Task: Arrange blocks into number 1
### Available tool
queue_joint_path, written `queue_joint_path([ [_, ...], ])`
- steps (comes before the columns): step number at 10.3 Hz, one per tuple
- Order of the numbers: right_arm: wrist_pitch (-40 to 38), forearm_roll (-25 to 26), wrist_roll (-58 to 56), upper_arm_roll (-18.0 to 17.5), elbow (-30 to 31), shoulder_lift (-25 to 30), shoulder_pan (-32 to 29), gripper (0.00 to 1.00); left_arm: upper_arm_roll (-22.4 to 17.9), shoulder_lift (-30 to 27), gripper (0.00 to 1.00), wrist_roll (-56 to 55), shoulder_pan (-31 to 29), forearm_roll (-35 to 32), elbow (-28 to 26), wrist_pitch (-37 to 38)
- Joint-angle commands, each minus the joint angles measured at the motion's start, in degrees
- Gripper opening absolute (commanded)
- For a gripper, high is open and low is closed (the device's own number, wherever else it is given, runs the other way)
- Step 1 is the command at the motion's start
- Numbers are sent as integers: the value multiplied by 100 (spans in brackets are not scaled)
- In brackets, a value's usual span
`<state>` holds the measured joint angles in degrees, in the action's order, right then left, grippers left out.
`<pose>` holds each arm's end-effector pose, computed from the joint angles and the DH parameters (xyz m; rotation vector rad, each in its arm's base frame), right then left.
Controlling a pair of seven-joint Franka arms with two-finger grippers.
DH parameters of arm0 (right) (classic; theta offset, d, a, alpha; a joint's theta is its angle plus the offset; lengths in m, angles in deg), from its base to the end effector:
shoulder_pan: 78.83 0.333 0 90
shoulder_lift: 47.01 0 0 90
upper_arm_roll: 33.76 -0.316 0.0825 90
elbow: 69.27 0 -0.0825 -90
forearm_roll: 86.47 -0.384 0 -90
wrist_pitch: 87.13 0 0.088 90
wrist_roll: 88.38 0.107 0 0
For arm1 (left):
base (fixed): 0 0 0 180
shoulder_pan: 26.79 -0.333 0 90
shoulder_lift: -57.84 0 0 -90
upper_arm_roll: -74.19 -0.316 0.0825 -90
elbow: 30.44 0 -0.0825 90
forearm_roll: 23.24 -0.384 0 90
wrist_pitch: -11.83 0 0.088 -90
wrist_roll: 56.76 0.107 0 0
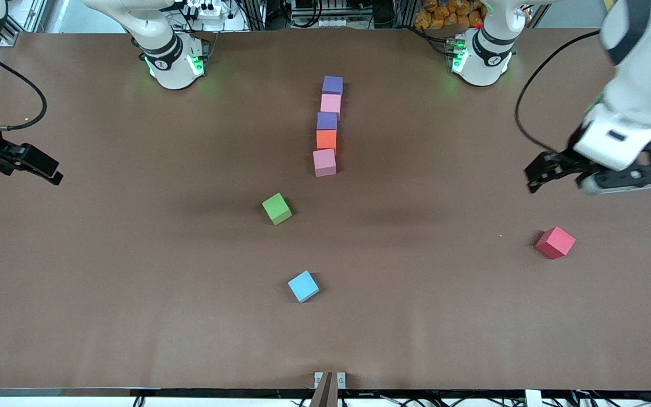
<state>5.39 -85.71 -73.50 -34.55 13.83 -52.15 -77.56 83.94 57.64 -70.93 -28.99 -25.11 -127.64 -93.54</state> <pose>0.5872 0.0193 0.6345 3.1188 -0.3504 0.1188 0.5706 -0.0731 0.5913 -3.1236 -0.1706 -0.2344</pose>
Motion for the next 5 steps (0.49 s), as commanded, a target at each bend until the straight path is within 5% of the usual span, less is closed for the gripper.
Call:
queue_joint_path([
  [1,-112,-119,-82,-18,-145,-75,-47,100,-279,-173,100,231,-35,152,420,761],
  [5,-112,-119,-73,-18,-145,-75,-56,100,-693,-226,100,562,290,309,773,1265],
])
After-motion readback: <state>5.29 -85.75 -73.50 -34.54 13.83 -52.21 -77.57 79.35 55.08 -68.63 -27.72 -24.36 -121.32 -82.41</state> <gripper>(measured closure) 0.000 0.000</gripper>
